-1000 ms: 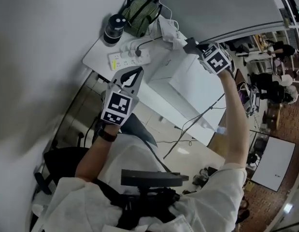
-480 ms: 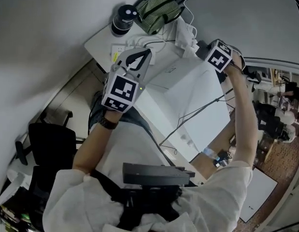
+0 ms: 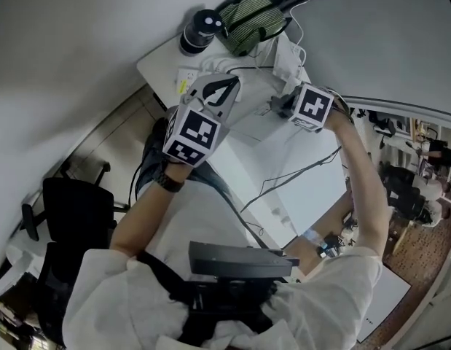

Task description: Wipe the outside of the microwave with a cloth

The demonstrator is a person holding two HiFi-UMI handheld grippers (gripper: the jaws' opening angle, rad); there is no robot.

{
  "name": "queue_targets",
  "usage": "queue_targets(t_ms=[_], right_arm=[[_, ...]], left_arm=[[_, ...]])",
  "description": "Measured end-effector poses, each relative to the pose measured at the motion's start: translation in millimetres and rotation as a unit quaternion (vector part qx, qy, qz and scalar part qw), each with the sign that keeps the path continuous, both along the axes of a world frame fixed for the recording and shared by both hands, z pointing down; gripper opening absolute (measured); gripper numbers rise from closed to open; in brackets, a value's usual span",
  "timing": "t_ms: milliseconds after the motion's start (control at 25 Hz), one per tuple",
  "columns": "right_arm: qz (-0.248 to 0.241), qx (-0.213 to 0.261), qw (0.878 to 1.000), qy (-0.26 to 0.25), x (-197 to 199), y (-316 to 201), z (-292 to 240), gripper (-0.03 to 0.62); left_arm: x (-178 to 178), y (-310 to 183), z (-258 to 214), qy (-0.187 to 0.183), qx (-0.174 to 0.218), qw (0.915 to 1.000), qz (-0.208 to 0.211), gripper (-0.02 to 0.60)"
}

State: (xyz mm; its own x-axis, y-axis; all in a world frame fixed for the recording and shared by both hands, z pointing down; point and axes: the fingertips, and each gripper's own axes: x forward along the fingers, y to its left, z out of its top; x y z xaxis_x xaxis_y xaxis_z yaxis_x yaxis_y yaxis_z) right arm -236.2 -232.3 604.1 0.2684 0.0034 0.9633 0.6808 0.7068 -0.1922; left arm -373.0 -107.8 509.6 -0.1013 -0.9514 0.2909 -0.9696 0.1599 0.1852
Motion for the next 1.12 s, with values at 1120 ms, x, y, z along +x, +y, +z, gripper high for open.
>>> queue_targets(t_ms=[1120], right_arm=[[0.021,0.026,0.992,0.118,-1,-27,52,0.006]], left_arm=[[-37,18,28,0.012,-0.011,0.9995,-0.026,0.023]])
